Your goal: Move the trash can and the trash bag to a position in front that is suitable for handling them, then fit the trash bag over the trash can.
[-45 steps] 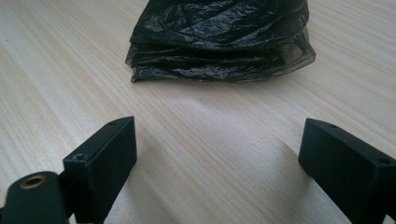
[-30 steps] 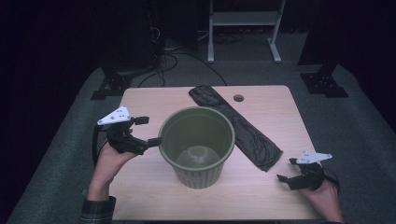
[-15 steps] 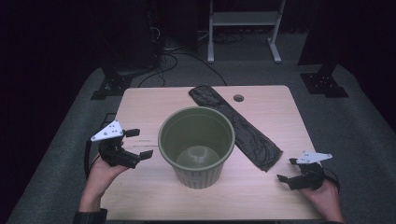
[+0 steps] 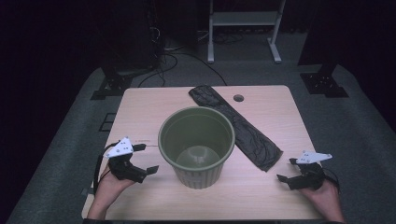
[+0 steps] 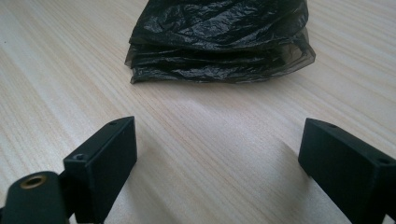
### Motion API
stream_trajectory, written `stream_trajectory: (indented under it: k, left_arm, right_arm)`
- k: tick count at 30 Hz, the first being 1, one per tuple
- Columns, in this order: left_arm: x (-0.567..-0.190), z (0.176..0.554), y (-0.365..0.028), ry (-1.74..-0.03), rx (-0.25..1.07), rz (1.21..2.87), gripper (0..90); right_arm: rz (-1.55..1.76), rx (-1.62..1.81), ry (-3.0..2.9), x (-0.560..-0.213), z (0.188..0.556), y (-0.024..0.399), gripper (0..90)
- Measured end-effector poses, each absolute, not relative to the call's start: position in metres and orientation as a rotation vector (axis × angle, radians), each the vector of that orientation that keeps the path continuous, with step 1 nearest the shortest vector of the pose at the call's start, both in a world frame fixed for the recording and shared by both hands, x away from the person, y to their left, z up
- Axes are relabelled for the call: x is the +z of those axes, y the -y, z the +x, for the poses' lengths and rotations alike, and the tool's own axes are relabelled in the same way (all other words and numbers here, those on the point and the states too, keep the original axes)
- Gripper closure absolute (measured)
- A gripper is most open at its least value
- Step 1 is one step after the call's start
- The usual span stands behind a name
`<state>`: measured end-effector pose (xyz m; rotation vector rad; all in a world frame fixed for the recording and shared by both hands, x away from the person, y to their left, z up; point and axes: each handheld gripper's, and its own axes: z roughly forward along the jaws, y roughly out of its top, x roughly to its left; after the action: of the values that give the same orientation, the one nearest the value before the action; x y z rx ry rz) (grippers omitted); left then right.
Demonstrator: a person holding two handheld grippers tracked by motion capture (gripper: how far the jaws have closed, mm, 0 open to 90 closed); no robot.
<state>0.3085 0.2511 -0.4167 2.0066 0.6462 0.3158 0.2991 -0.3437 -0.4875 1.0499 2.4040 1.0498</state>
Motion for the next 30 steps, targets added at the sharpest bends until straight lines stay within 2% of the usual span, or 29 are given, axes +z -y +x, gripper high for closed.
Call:
stream_trajectory:
  k: [8,21,30]
  left_arm:
    - [-0.456,0.306,-0.238,-0.677,0.301,2.136,0.0]
    - [-0.48,0.311,-0.231,-0.763,0.278,2.214,0.0]
    - [-0.483,0.31,-0.228,-0.767,0.336,2.245,0.0]
  right_arm:
    - [1.048,1.049,-2.405,-0.487,0.299,0.344,10.0]
    - [1.05,1.049,-2.402,-0.487,0.299,0.343,10.0]
    - [1.075,1.078,-2.375,-0.482,0.299,0.343,10.1]
